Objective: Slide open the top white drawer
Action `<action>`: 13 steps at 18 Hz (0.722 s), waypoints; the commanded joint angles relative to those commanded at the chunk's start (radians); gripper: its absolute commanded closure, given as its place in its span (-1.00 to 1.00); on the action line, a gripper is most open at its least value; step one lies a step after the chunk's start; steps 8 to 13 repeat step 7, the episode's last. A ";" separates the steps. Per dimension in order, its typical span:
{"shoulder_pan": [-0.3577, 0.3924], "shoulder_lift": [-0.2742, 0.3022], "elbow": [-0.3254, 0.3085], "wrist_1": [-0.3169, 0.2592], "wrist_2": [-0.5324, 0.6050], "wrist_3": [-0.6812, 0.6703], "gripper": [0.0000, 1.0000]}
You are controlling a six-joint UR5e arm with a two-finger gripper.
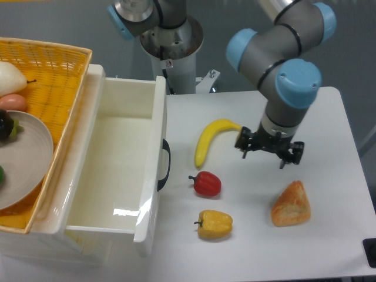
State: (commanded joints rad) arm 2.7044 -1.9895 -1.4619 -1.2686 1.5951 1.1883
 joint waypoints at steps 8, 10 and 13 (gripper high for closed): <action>0.055 -0.083 0.000 0.132 0.028 0.135 -1.00; 0.055 -0.083 0.000 0.132 0.028 0.135 -1.00; 0.055 -0.083 0.000 0.132 0.028 0.135 -1.00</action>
